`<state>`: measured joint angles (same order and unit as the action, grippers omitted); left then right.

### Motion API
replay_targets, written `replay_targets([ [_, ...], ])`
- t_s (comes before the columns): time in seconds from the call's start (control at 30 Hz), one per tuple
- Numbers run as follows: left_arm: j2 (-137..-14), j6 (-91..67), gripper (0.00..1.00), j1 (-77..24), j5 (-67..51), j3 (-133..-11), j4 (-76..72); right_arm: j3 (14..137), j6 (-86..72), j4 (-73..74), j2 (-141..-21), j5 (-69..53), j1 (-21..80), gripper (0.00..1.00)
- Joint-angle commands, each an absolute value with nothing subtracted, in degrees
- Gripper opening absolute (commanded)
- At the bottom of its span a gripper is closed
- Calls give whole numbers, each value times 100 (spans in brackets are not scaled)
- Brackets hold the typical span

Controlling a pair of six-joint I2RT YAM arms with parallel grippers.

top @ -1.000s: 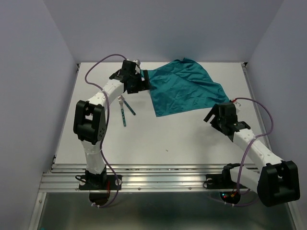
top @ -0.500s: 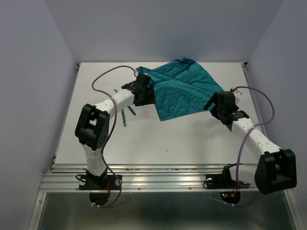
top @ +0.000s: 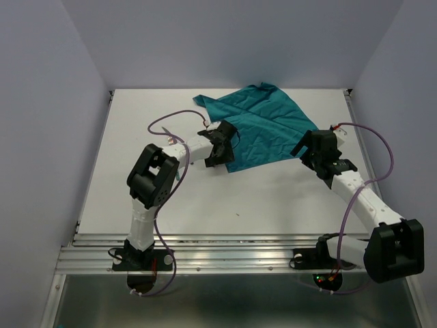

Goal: Fold the napkin into a case and place the utensils inside
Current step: Flatten out the crumpled napkin at the center of the board.

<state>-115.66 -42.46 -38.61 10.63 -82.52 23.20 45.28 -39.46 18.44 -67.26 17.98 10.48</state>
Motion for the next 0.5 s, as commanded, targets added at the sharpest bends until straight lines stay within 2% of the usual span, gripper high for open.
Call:
replay_targets([
  [0.0, -11645, -4579, 71, -3972, 1204, -8587, 2470, 4561, -3937, 1652, -6653, 1819, 1028, 99],
  [0.47, -12085, -4895, 56, -4394, 1625, -8947, 3084, 4456, -3990, 1652, -6680, 1749, 1028, 100],
])
